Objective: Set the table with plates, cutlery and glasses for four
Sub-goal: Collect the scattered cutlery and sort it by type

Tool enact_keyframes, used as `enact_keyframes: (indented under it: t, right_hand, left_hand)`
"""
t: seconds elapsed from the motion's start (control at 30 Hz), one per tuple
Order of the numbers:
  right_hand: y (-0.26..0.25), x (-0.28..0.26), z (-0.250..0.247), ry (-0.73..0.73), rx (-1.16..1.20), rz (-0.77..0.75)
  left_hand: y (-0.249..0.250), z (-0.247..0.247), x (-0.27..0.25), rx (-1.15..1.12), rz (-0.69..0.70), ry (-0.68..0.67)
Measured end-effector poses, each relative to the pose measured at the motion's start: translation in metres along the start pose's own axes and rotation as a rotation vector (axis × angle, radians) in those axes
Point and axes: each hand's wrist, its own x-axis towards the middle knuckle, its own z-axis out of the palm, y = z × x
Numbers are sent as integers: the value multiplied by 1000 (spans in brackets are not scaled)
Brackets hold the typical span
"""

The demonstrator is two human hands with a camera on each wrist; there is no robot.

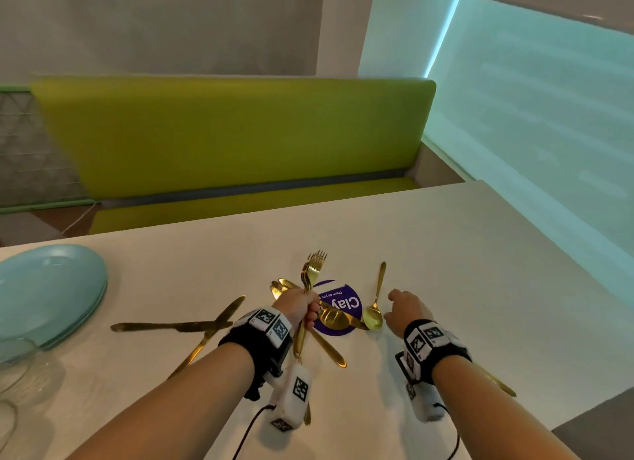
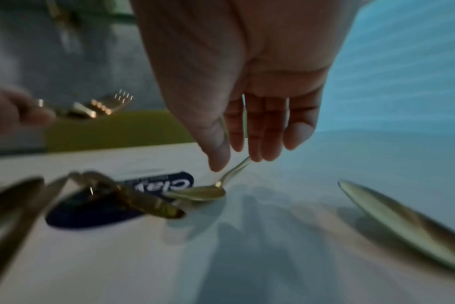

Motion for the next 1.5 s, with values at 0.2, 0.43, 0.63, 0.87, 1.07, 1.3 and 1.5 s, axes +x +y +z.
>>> enact_keyframes:
  t: [0.2, 0.43, 0.63, 0.87, 1.07, 1.3, 1.5]
  right_hand:
    - [-9, 35, 6, -52, -166, -149]
    - [-15, 52, 6, -76, -320, -171]
    - [-16, 65, -1, -147, -354, -192]
    - [-9, 74, -5, -157, -449, -344]
    - [-13, 77, -26, -40, -302, -348]
    - [-75, 54, -46, 63, 315, -353]
    - [-123, 17, -23, -292, 809, -299]
  left_hand:
    - [-1, -17, 10, -75, -10, 59]
    - [0, -29, 22, -83, -1, 125]
    - [3, -27, 30, -105, -8, 148]
    - [8, -30, 32, -104, -17, 153]
    - [13, -33, 30, -117, 11, 157]
    - [21, -29, 23, -166, -21, 115]
    - [21, -32, 14, -132, 60, 115]
